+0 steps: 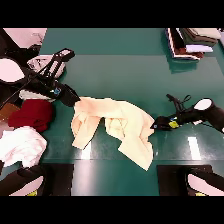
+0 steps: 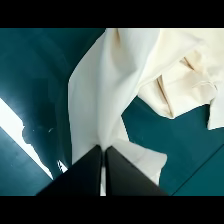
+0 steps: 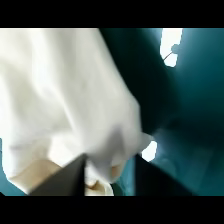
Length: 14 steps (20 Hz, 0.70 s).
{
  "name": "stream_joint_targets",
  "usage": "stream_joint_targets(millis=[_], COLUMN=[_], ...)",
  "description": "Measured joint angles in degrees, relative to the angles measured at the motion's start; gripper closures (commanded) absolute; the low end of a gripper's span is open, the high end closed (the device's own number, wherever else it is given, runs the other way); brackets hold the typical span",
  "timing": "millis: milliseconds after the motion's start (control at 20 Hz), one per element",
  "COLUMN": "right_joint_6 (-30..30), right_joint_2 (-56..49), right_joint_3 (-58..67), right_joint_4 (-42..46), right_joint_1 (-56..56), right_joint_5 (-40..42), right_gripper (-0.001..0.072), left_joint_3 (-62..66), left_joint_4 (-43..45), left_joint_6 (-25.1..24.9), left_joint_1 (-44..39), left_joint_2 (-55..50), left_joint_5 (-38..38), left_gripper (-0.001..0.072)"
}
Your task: Fold the shirts.
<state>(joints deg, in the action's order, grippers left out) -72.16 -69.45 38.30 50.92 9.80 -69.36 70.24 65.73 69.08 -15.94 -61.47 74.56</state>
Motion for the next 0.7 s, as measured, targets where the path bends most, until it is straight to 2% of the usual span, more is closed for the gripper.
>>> stream_joint_targets(millis=[150, 300, 500, 700], right_joint_6=[1.5, 1.3, -0.5, -1.0], right_joint_2=[1.4, 7.8, 18.0, 23.7], right_joint_3=[0.4, 5.8, 22.5, 40.3], right_joint_4=[-0.5, -0.9, -1.1, -1.3], right_joint_1=[1.8, -0.6, -8.2, -15.0], right_joint_5=[2.2, 3.5, 4.2, 2.8], right_gripper=[0.0699, 0.0699, 0.07, 0.0699], left_joint_3=[0.8, 6.8, 21.7, 36.0], left_joint_4=[0.7, 5.6, 10.0, 7.6], left_joint_6=[1.4, 3.9, 6.2, 7.0], left_joint_1=[0.0, 0.0, 0.0, 0.0], left_joint_2=[0.5, 2.3, 5.0, 7.0], left_joint_5=[-0.5, -1.2, -0.3, 1.7], left_gripper=[0.0685, 0.0684, 0.0684, 0.0684])
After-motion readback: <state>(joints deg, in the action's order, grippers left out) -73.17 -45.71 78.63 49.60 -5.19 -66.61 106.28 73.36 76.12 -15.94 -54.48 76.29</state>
